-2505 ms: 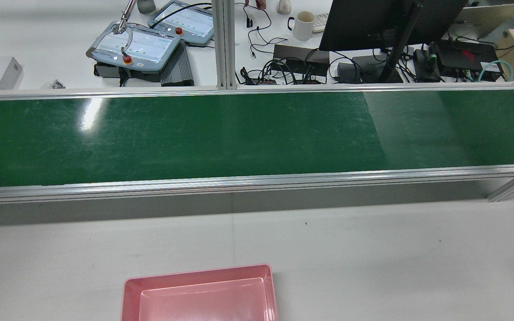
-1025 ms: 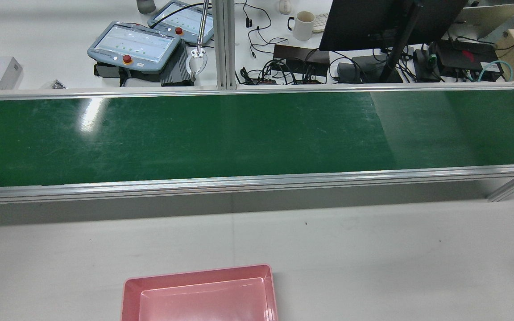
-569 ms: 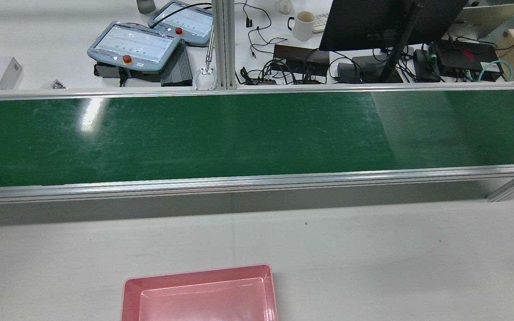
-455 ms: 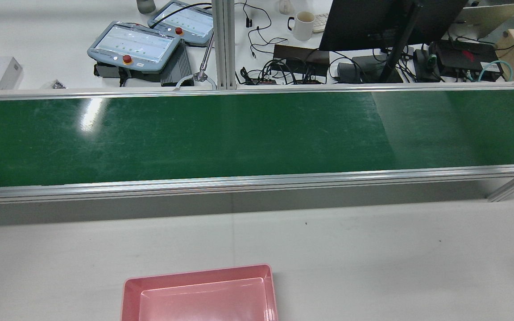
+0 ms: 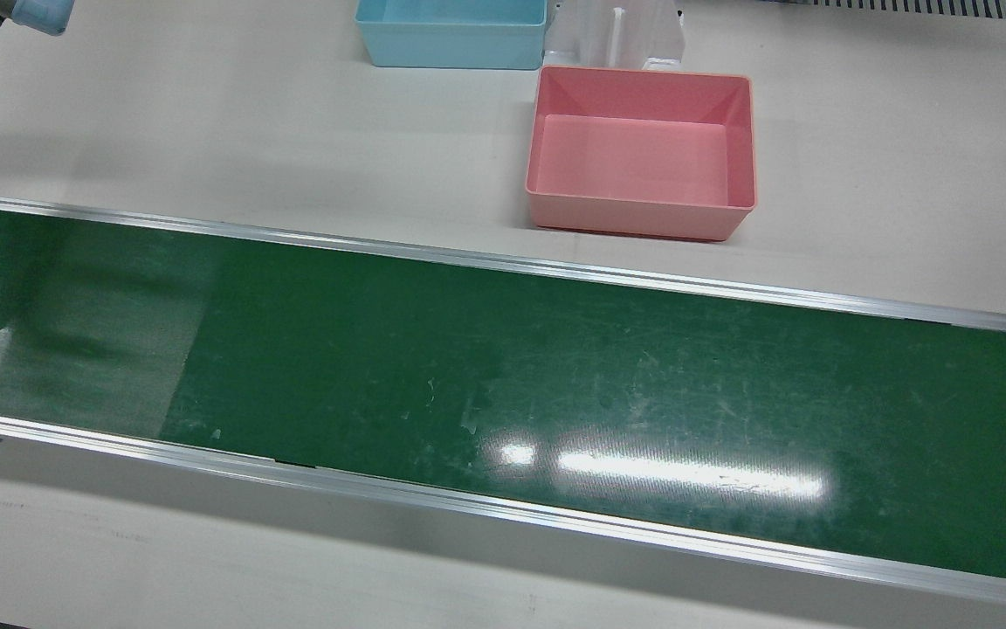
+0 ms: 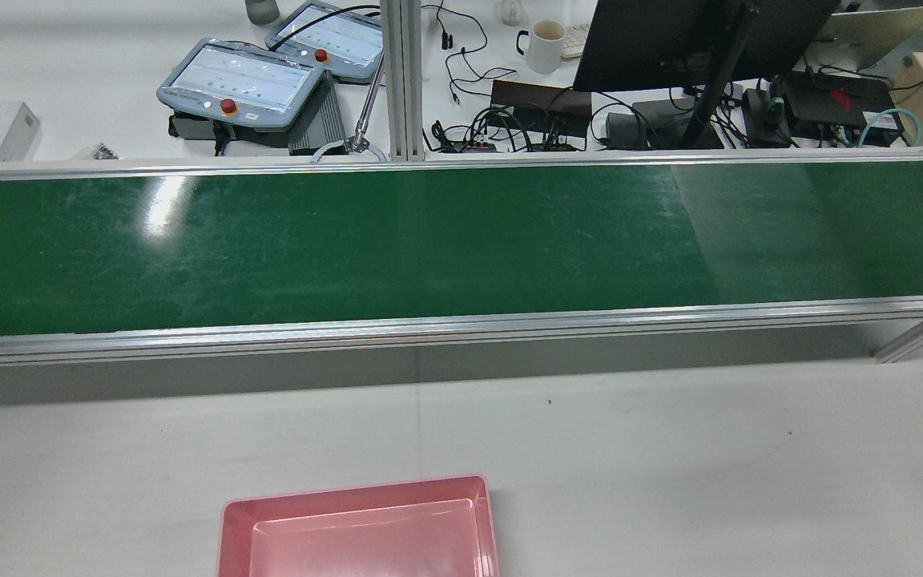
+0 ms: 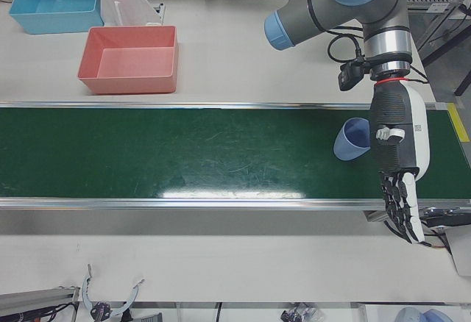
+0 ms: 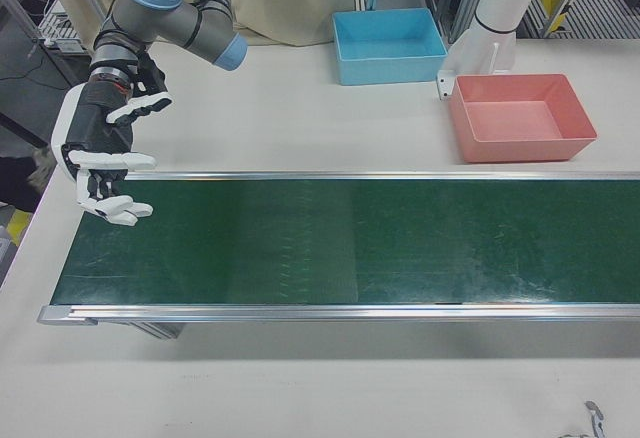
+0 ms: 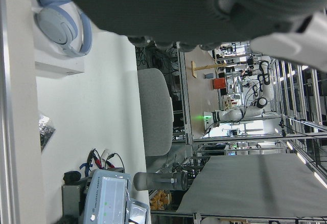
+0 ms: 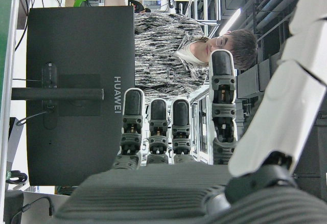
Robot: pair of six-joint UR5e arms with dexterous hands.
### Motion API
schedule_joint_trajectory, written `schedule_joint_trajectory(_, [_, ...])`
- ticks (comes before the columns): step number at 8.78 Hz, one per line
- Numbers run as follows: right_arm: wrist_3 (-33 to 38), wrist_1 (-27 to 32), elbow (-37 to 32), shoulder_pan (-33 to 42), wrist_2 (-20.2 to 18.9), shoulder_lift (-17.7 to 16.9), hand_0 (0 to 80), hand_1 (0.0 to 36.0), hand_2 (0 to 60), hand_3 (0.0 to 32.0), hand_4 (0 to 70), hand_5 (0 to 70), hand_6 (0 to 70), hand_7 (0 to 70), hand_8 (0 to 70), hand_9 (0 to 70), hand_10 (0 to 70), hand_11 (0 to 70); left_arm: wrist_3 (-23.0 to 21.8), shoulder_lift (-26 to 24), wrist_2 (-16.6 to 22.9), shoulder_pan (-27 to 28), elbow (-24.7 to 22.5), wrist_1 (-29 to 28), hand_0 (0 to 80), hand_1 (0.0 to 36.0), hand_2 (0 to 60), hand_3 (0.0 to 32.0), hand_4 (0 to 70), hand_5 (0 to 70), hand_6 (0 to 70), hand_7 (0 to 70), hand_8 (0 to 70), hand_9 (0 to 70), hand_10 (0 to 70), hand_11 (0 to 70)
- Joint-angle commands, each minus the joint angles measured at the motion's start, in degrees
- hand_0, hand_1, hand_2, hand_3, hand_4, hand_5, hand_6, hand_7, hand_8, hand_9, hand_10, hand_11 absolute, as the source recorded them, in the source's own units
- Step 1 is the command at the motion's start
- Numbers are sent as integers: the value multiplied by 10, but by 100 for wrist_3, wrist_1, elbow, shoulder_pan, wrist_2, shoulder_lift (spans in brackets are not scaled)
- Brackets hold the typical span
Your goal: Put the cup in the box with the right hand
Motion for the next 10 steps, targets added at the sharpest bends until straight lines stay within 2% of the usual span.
schedule_joint_trajectory(1, [0,-6,2,0,0,-4,487,107,68,0,608,50,142,506,184,302,240,349,0,-9,0,-4,-9,0,0,0,0,0,0,0,0,0,0,0,0,0])
schedule_joint_trajectory(10, [0,-6,2,9,0,4,489,107,59,0,593,50,140,501,181,297,231,336,0,-9,0,5,-9,0,0,0,0,0,0,0,0,0,0,0,0,0])
